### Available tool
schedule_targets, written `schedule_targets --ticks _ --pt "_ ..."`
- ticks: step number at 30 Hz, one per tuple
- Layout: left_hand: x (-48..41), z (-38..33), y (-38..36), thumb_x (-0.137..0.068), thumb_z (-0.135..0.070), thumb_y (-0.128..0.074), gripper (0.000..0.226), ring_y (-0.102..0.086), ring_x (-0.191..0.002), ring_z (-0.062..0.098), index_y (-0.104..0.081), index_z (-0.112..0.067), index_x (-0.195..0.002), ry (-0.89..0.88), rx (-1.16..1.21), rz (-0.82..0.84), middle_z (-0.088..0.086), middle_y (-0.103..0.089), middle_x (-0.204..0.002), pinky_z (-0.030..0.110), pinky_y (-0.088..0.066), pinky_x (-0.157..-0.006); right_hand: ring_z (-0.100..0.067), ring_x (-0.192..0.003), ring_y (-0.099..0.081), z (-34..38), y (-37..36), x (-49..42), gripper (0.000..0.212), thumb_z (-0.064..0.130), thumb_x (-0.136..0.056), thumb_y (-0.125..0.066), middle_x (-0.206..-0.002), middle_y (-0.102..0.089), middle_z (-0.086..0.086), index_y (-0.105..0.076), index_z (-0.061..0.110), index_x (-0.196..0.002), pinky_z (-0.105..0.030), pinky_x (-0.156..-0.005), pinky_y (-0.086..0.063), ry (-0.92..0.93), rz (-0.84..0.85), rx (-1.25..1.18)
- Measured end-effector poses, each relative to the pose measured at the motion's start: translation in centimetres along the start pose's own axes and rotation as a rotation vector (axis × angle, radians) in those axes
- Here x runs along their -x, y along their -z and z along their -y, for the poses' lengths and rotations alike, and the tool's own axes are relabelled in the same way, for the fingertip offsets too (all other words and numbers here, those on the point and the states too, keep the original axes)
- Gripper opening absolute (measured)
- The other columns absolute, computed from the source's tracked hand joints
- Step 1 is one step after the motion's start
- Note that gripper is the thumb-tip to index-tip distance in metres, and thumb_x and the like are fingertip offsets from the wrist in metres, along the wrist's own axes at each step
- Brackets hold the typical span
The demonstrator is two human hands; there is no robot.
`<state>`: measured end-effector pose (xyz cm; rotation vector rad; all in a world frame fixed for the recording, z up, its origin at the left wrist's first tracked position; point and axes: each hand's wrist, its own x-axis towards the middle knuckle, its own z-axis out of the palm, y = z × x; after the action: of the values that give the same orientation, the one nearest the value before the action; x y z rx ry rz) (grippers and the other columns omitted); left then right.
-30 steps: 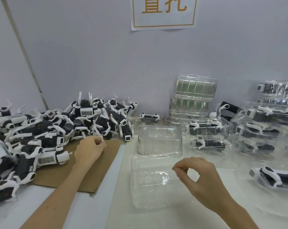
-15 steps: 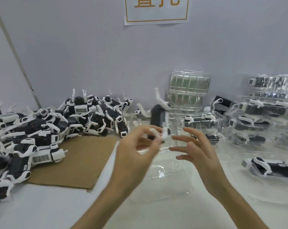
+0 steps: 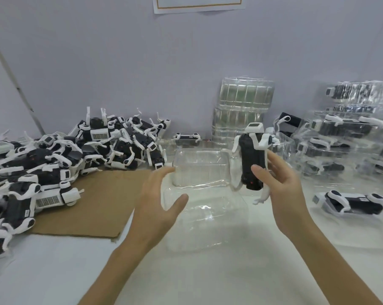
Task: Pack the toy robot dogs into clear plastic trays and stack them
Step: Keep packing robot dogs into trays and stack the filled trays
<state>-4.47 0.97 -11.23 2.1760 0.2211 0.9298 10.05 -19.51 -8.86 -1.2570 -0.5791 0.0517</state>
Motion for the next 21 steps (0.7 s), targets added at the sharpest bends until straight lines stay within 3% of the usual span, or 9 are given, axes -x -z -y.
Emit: schedule_targets --ticks 3,5,8,11,18,21 --pt "1.0 3.2 0.1 -0.061 -0.077 -0.065 0.091 -0.025 -0.133 -0.018 -0.027 -0.051 -0.139 0.204 0.059 0.273 -0.036 -0.026 -0.143 0.016 -0.025 -0.108 -0.011 -0.083 -0.067 0.0 0.1 0.2 0.035 0.008 -0.085 -0.073 -0.102 -0.073 0.011 -0.065 0.024 -0.115 -0.017 -0.054 -0.054 0.075 -0.027 0.081" --pt "1.4 4.2 -0.4 -0.055 -0.076 -0.073 0.103 -0.020 -0.135 -0.020 -0.020 -0.055 -0.141 0.167 0.004 0.366 -0.039 -0.017 -0.143 0.015 -0.024 -0.108 -0.010 -0.089 -0.068 -0.2 0.2 0.2 0.034 0.004 -0.084 -0.075 -0.101 -0.072 0.011 -0.065 0.019 -0.112 -0.013 -0.061 -0.052 0.132 -0.016 0.166" --pt "1.6 4.3 -0.9 -0.056 -0.065 -0.082 0.108 -0.023 -0.137 -0.016 -0.021 -0.053 -0.145 0.170 0.095 0.352 -0.041 -0.021 -0.142 0.021 -0.031 -0.110 -0.007 -0.095 -0.066 -0.2 -0.2 0.5 0.036 0.003 -0.082 -0.076 -0.100 -0.071 0.012 -0.069 0.022 -0.113 -0.011 -0.075 -0.049 0.216 0.069 0.310" --pt "2.1 4.2 -1.3 -0.057 -0.060 -0.086 0.109 -0.024 -0.136 -0.020 -0.020 -0.062 -0.143 0.156 0.167 0.388 -0.042 -0.023 -0.146 0.022 -0.030 -0.111 -0.005 -0.104 -0.064 -0.5 -0.6 0.9 0.041 0.005 -0.082 -0.078 -0.109 -0.070 0.010 -0.069 0.030 -0.113 -0.010 -0.087 -0.045 0.225 0.172 0.378" --pt "2.3 3.9 -1.3 -0.054 -0.054 -0.091 0.116 -0.018 -0.144 -0.013 -0.016 -0.066 -0.142 0.161 0.210 0.455 -0.043 -0.024 -0.150 0.033 -0.021 -0.121 0.003 -0.111 -0.059 -1.3 -0.6 1.2 0.042 0.009 -0.079 -0.083 -0.108 -0.070 0.026 -0.072 0.035 -0.110 -0.007 -0.092 -0.042 0.189 0.334 0.570" --pt "2.3 3.7 -1.2 -0.057 -0.052 -0.090 0.115 -0.018 -0.144 -0.013 -0.015 -0.065 -0.144 0.150 0.182 0.452 -0.042 -0.024 -0.151 0.033 -0.022 -0.121 0.002 -0.103 -0.060 -1.4 -0.2 0.9 0.039 0.010 -0.077 -0.083 -0.099 -0.069 0.030 -0.075 0.037 -0.103 -0.006 -0.088 -0.040 0.143 0.358 0.633"
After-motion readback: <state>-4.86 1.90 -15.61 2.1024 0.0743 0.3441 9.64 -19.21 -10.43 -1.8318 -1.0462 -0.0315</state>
